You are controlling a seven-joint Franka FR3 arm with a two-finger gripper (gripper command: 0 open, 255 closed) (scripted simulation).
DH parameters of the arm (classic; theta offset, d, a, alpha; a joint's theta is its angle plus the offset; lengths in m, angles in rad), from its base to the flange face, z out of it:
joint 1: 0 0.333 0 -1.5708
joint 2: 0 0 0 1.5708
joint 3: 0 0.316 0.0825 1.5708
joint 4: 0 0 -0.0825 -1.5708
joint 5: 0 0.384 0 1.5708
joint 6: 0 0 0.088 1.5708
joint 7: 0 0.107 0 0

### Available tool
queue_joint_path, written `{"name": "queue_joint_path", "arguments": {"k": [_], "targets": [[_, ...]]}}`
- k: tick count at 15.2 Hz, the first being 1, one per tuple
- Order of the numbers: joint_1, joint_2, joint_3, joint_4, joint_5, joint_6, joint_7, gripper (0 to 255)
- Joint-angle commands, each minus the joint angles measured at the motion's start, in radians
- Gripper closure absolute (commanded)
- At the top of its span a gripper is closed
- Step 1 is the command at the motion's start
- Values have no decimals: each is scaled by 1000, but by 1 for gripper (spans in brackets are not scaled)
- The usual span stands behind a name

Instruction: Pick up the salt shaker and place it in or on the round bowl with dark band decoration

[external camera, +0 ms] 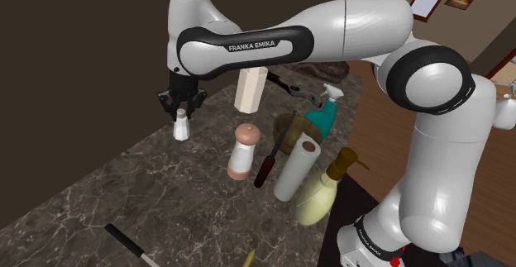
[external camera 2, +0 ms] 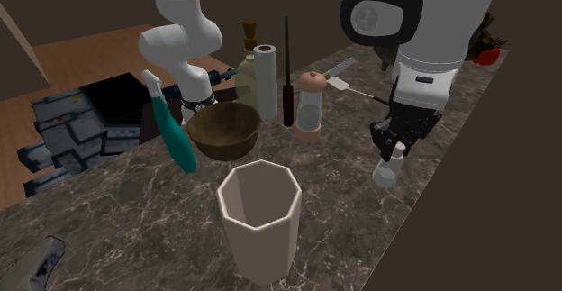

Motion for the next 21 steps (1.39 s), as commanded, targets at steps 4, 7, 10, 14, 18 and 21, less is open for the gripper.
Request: {"name": "queue_joint_path", "arguments": {"k": [4,7,10,14,18,21], "targets": [[0,0,0,0,0,0,0,255],[0,-7,2,16,3,-23,-1,255],[1,-15,4,44,6,-60,-2,255],[2,-24,6,86,10,-109,-4,255],[5,-28,8,134,12,-161,-4,255],[8,-29,9,173,13,-201,-4,255]]}}
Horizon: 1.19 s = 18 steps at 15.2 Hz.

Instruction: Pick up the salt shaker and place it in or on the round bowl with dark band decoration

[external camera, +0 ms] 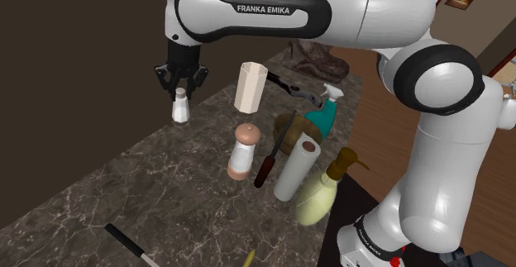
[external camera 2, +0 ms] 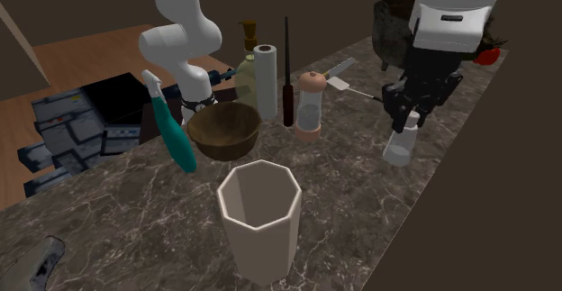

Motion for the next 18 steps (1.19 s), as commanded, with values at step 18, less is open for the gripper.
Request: {"name": "queue_joint_path", "arguments": {"k": [18], "targets": [[13,-5,4,238,2,-241,-6,255]]}}
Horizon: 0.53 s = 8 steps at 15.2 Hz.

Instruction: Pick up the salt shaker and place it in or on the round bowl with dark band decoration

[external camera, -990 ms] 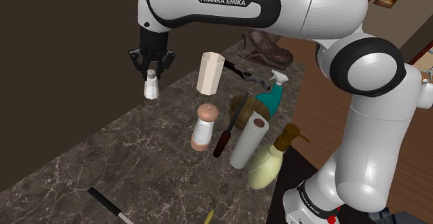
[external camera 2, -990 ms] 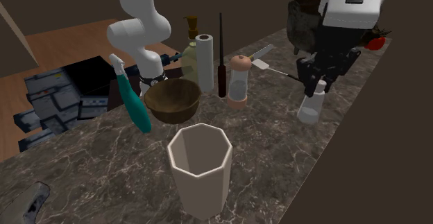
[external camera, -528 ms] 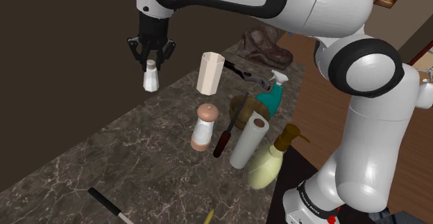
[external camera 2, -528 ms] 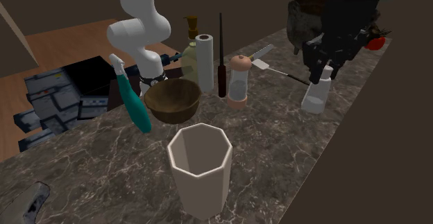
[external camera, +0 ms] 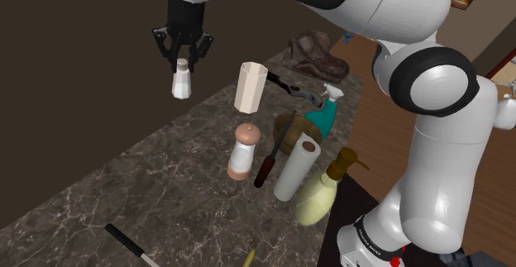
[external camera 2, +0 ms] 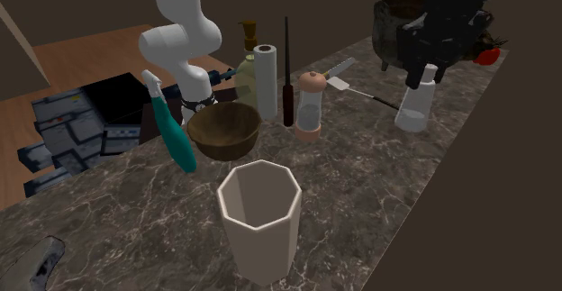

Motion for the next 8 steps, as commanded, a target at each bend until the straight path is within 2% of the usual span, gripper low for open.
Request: {"name": "queue_joint_path", "arguments": {"k": [1,4,8], "targets": [[-39,-84,3,-116,27,34,-20,255],[-102,-230,1,-307,81,85,-69,255],[-161,-400,-22,-505,146,120,-148,255]]}}
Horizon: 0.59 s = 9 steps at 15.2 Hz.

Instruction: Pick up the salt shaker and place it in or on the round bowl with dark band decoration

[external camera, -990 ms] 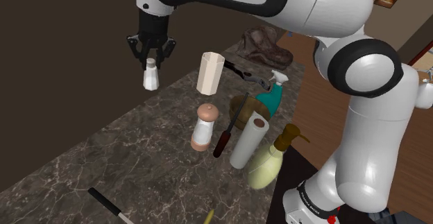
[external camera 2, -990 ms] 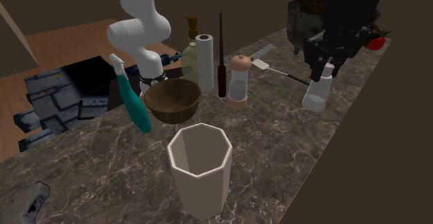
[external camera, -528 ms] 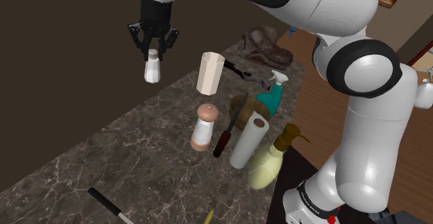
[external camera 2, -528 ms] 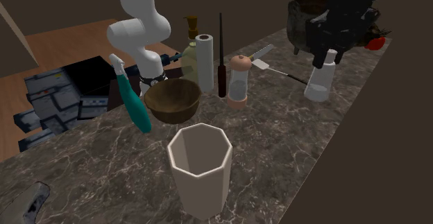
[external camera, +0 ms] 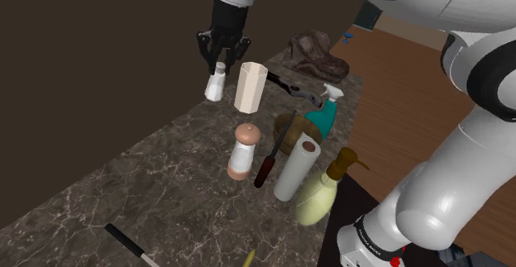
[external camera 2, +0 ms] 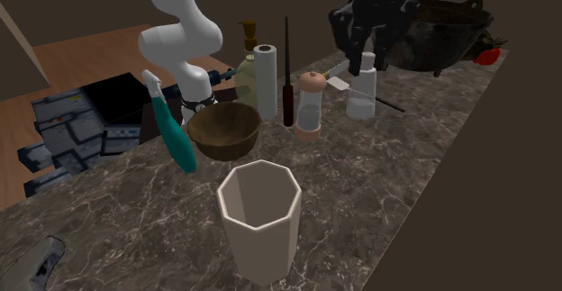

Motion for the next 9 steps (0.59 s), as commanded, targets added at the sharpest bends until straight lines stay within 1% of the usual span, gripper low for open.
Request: {"name": "queue_joint_path", "arguments": {"k": [1,5,9], "targets": [[-30,-97,-16,-110,36,16,-46,255],[-64,-246,-58,-261,84,19,-130,255],[-87,-381,-110,-385,111,5,-213,255]]}}
